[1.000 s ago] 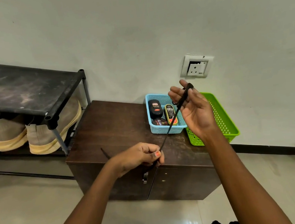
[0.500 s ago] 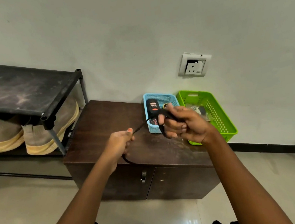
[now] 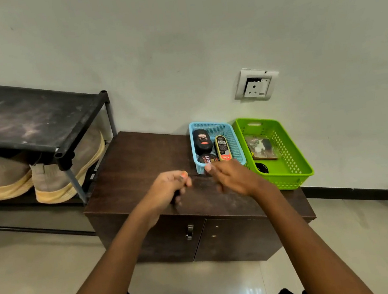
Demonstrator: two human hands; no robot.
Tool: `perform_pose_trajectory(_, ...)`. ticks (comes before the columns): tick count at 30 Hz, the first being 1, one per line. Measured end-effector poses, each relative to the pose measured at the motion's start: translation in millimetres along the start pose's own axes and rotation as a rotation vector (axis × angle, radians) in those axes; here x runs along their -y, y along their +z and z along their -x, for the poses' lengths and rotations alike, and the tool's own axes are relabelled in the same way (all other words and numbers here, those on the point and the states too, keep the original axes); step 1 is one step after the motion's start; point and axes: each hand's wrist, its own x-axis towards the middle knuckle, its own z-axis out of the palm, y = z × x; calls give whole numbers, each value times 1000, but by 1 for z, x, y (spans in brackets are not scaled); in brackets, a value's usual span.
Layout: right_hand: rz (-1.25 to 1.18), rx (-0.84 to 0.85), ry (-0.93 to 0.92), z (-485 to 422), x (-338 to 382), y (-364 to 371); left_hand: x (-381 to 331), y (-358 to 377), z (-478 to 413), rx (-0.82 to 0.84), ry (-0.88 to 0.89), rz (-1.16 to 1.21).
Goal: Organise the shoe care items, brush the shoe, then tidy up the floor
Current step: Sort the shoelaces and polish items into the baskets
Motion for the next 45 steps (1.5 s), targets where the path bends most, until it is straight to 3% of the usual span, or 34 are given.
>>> perform_pose_trajectory(2, -118, 152, 42, 3, 7, -1, 3, -6, -4, -212, -35, 105)
perform_pose_trajectory(5, -624, 230, 58, 3, 22, -10, 9, -10, -6, -370, -84, 10)
perform_pose_trajectory(7, -1013, 246, 8, 2, 31, -18, 9, -6, -4, -295, -64, -61)
perform_pose_trajectory(9, -1317, 199, -60, -2, 37, -20, 7, 0, -2, -117, -1, -67)
perform_pose_trajectory(13, -1520, -96, -123, -11, 37, -13, 4, 7, 1, 102, 98, -116)
perform_pose_trajectory(16, -1357, -230, -131, -19, 29, -1, 5, 8, 2, 139, 53, -155)
perform_pose_trajectory(18, -971, -244, -111, -22, 22, 9, 3, 6, 3, 138, 35, -152)
perform_pose_trajectory(21, -297, -130, -145, -17, 14, 27, 0, 4, 4, 61, 62, -104)
perform_pose_trajectory(23, -122, -51, -194, -12, 14, 34, 1, 3, 3, -41, 63, -110)
perform_pose_trajectory(28, -83, -13, -169, -16, 21, 30, 4, -1, 0, -236, -66, 83)
perform_pose_trajectory(32, -4, 0, -147, -17, 22, 26, 3, -5, -1, -360, -69, 117)
perform_pose_trajectory(40, -114, -327, 125, -11, 5, -11, 3, -2, 1, -350, -64, 9)
perform_pose_trajectory(45, -175, -650, 362, -5, -49, -52, 3, -2, 1, -368, -52, -43)
